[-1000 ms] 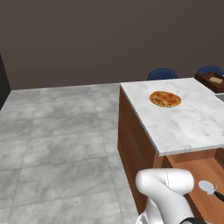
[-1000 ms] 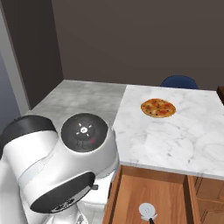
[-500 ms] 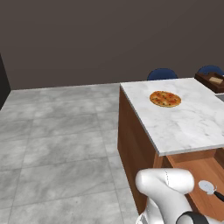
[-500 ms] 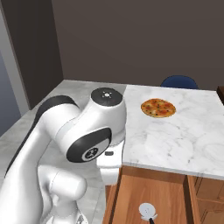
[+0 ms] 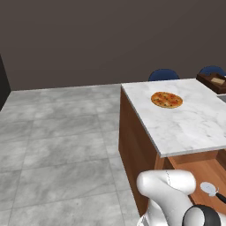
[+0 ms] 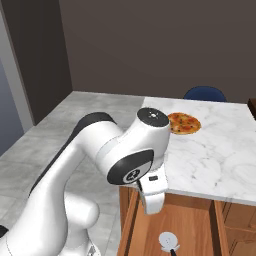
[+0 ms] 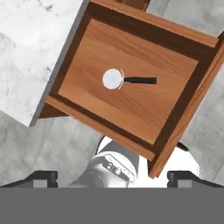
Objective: Take the pizza cutter from the drawer on the right and place it on the dining counter for cutting.
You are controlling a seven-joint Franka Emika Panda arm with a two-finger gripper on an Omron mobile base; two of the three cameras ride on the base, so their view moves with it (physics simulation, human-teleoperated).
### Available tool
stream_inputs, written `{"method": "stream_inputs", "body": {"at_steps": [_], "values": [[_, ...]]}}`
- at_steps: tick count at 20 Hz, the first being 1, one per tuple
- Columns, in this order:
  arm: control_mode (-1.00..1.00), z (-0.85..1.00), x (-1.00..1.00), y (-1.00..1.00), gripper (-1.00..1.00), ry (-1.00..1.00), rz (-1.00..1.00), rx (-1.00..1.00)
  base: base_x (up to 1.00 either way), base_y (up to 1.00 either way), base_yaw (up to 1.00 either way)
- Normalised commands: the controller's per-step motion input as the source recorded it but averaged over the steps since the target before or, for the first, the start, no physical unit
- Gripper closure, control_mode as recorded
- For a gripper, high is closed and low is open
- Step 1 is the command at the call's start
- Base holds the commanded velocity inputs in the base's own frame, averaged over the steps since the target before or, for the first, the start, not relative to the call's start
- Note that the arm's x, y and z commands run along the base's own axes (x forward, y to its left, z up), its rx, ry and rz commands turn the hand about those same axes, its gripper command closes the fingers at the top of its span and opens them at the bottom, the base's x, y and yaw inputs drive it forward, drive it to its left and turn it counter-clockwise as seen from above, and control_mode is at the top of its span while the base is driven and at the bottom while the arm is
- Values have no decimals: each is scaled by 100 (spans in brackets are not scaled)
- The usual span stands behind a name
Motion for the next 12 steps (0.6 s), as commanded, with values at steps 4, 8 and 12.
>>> {"method": "stream_inputs", "body": {"at_steps": [4,8,12], "values": [[-100,-88,3,0,-100,0,37,-11,0,0,0],[-100,-77,4,-3,-100,0,42,-15,0,0,0],[-100,-58,2,-11,-100,0,42,-13,0,0,0]]}}
